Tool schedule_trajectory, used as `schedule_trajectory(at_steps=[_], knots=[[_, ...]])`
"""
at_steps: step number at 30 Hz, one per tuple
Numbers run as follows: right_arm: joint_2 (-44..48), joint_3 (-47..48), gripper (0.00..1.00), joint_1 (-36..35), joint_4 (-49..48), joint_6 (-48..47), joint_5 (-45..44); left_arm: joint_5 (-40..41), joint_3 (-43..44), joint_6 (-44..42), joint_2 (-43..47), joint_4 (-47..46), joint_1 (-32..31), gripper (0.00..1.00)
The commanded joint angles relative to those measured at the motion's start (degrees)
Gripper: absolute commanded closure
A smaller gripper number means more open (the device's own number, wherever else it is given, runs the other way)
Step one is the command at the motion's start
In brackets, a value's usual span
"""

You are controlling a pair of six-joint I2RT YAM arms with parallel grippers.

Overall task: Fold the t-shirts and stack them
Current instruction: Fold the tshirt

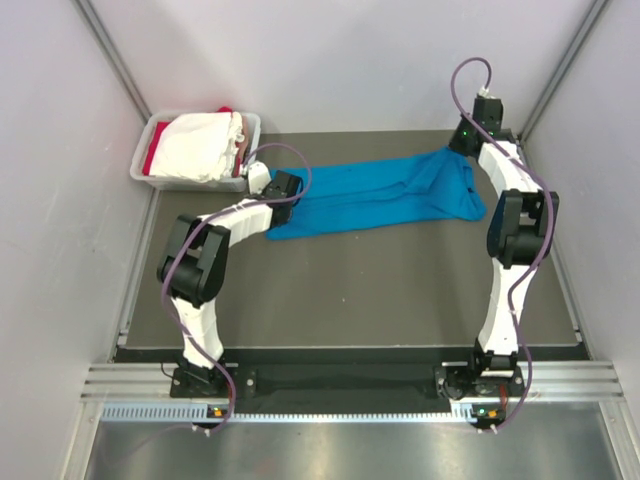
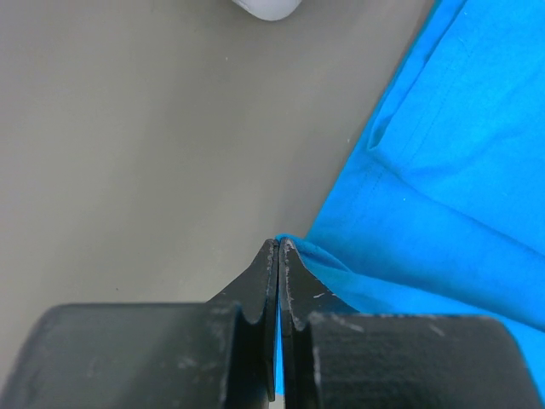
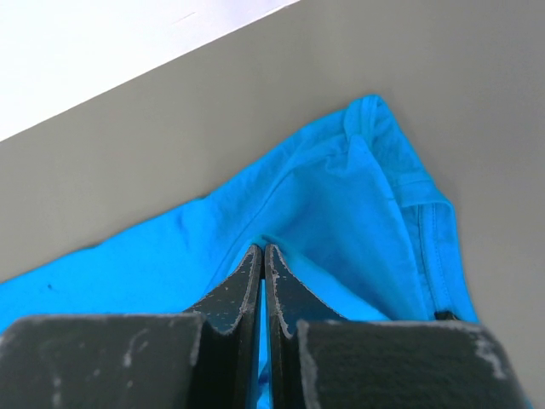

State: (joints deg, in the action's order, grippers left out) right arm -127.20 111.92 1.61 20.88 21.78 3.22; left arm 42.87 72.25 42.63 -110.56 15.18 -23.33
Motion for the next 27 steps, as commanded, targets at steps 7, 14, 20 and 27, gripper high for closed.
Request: schedule_trajectory(at_steps=[7,14,20,27], knots=[[-1.91,3.13,1.0,-0.73,-2.78,-0.34,-0.06,1.86,4.92,-3.17,-1.85,-2.26,1.45,1.0],[-3.06,3.31,0.99,-0.73,-3.75,-0.42,-0.15,0.99,5.36,-3.26,-3.52,-2.35,1.71,1.0],[-4.02,4.09,0.97,-0.73,-3.31,-0.77,0.29,0.19,5.18,-2.73,-4.22,-1.56,1.62,1.0],[-1.22,9.45,0.19,-0.64,0.12,-2.97,4.24,-1.21,6.68,-5.01,0.34,0.9,1.54,0.38]])
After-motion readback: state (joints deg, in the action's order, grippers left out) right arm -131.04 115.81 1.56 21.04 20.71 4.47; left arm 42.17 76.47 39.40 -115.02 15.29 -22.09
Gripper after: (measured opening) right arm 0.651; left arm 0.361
